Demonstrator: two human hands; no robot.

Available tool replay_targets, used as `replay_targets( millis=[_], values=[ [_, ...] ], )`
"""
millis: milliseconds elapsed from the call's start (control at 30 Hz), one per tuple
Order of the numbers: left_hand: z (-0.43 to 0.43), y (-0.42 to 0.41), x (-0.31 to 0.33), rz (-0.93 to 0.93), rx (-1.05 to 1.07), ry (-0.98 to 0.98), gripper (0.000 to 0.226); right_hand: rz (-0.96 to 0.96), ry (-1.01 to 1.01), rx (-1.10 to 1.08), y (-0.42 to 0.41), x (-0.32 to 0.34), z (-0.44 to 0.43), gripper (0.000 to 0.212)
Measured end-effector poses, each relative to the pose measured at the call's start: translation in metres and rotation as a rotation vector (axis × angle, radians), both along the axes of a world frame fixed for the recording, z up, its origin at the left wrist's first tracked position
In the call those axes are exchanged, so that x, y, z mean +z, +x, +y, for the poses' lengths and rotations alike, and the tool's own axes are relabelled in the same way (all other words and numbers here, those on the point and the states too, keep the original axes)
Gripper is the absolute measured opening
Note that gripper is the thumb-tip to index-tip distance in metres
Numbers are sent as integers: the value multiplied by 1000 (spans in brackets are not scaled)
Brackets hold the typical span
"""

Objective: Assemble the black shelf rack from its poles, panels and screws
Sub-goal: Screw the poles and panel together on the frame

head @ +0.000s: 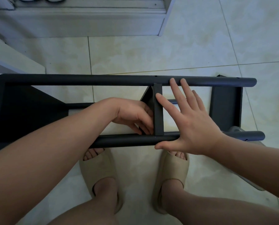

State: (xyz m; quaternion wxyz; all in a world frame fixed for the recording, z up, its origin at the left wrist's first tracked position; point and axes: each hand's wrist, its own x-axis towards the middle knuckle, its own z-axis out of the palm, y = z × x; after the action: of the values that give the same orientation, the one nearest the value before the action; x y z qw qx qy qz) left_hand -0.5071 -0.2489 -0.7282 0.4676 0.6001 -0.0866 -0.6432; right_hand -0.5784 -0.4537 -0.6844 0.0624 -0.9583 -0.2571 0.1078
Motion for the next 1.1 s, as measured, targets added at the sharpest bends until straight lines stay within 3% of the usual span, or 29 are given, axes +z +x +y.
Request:
replay_targets(
  millis=[367, 600, 867, 1100],
  values=[
    [-3, -1, 0, 7, 14, -23, 16, 1, 3, -4, 0, 0, 0, 118],
    [0, 3, 1, 1, 8, 30, 33, 5, 8, -4, 0, 1, 1, 119],
    [-3, 0, 1, -1, -1, 55, 15, 4, 9, -7, 0, 1, 1, 119],
    [-3, -1, 1, 1, -12, 23, 21, 14, 8, -6, 0, 1, 0, 119]
  ],
)
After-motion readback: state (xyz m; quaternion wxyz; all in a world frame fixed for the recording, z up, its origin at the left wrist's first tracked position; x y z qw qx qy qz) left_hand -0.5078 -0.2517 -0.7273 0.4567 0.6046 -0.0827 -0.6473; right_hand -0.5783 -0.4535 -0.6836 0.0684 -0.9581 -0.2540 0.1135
